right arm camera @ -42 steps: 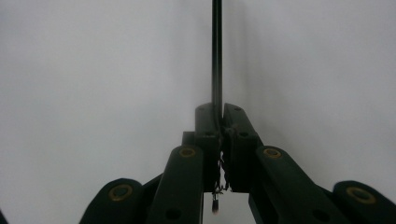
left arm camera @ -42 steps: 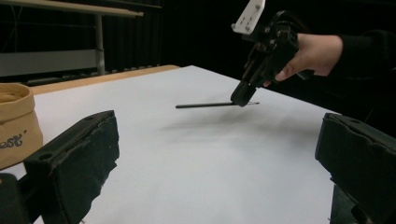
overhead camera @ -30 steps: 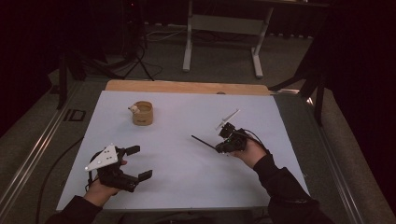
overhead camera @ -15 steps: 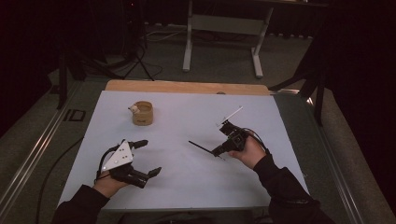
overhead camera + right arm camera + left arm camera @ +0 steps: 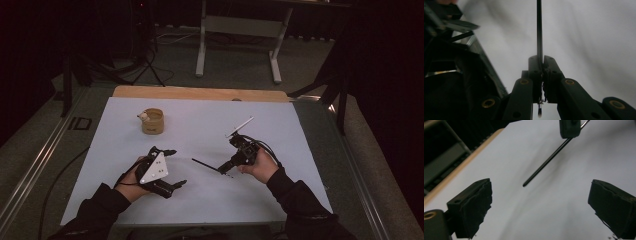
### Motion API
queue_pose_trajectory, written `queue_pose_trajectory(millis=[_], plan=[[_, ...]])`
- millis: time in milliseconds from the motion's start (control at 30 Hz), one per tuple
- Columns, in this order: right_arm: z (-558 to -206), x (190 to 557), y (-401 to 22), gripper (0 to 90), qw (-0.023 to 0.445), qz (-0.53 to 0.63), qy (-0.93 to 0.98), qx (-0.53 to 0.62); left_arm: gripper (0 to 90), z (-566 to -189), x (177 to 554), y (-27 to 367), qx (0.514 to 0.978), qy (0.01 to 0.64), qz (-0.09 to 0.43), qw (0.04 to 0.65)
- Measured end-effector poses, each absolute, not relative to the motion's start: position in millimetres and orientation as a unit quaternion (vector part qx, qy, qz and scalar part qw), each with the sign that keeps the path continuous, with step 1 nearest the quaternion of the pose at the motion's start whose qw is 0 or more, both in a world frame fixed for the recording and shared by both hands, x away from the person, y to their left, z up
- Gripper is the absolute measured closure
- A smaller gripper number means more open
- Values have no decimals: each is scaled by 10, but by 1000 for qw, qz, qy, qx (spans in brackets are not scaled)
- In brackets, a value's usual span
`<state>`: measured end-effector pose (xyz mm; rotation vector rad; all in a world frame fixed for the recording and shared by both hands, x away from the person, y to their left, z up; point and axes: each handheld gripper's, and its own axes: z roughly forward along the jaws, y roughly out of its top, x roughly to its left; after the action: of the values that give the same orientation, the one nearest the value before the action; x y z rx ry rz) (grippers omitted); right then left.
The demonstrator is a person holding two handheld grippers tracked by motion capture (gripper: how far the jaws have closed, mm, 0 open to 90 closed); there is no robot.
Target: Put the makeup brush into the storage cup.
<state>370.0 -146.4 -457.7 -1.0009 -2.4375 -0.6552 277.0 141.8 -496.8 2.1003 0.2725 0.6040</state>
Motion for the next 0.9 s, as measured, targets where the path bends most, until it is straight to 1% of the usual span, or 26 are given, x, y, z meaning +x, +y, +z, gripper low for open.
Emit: queue_pose_trajectory(millis=[100,133,167,200,233,267,300,333,467,500,567,667,733,900], plan=[[-4575,3680,-1433,856,215,-237,-879,-354,79,-4978,2757,1330,857,85,269,431],[-4572,3666,-1409,856,224,-239,-878,-350,157,-4991,2746,1282,862,65,286,414],[-4569,3662,-1400,857,224,-240,-878,-349,158,-5005,2742,1257,863,56,294,406],[-4569,3662,-1400,857,224,-240,-878,-349,185,-5005,2742,1257,863,56,294,406],[-4566,3658,-1392,857,225,-242,-877,-348,185,-5005,2742,1257,863,56,294,406],[-4566,3658,-1392,856,225,-242,-877,-348,185,-5029,2728,1206,867,33,315,384],[-4553,3658,-1382,856,215,-244,-879,-348,264,-5036,2723,1186,868,26,317,381],[-4550,3661,-1381,856,215,-246,-878,-349,308,-5043,2715,1165,868,19,327,373],[-4542,3664,-1376,856,220,-246,-877,-349,427,-5081,2679,1074,860,-24,387,331],[-4539,3661,-1370,856,219,-244,-878,-348,447,-5081,2672,1053,858,-31,392,330],[-4543,3662,-1363,856,225,-248,-877,-346,507,-5085,2651,1004,854,-52,416,309],[-4548,3660,-1347,856,230,-247,-874,-349,568,-5092,2619,930,849,-79,434,291],[-4552,3659,-1334,856,230,-247,-875,-347,586,-5101,2607,883,845,-91,445,282],[-4554,3662,-1308,856,234,-246,-874,-347,689,-5125,2616,817,845,-102,452,266]])
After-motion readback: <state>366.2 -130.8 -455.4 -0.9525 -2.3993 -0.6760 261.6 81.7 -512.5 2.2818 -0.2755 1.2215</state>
